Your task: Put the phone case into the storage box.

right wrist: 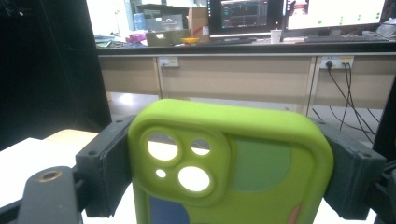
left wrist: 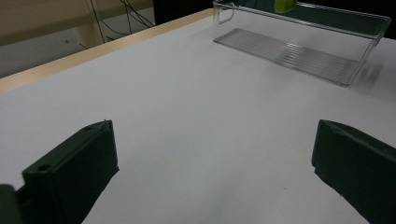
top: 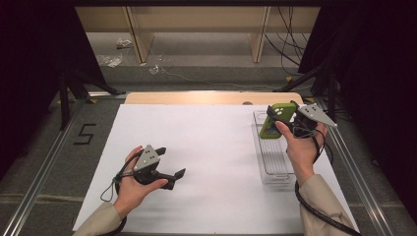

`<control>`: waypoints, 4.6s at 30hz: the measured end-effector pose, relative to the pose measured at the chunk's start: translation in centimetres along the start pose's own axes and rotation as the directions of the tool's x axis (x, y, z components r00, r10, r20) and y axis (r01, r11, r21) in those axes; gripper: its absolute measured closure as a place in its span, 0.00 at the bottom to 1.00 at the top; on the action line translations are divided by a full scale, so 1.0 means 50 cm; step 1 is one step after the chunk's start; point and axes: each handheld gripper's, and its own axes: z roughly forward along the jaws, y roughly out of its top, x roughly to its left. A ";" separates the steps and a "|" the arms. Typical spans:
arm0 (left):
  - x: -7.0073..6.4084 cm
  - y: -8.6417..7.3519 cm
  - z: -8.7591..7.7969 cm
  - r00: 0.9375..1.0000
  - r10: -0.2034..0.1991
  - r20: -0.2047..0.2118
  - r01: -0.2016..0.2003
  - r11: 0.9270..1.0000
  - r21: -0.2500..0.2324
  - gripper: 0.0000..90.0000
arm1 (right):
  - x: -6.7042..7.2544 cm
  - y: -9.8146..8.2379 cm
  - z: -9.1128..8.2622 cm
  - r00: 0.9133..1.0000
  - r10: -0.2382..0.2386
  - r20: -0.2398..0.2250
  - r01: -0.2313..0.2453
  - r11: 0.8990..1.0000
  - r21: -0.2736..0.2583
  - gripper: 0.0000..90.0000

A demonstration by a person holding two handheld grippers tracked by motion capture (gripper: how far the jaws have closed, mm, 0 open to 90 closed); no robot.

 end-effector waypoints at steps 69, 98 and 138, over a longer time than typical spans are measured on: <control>0.000 -0.001 0.001 1.000 -0.001 0.003 0.001 1.000 -0.001 0.00 | -0.022 0.007 0.090 0.999 -0.020 0.045 0.017 0.998 0.058 0.19; 0.001 -0.002 0.002 1.000 -0.002 0.004 0.002 1.000 0.000 0.00 | -0.031 -0.005 0.132 0.997 -0.031 0.070 0.025 0.996 0.088 0.19; 0.001 -0.002 0.003 1.000 -0.003 0.004 0.003 1.000 0.002 0.00 | -0.048 -0.020 0.170 0.995 -0.037 0.097 0.026 0.993 0.111 0.19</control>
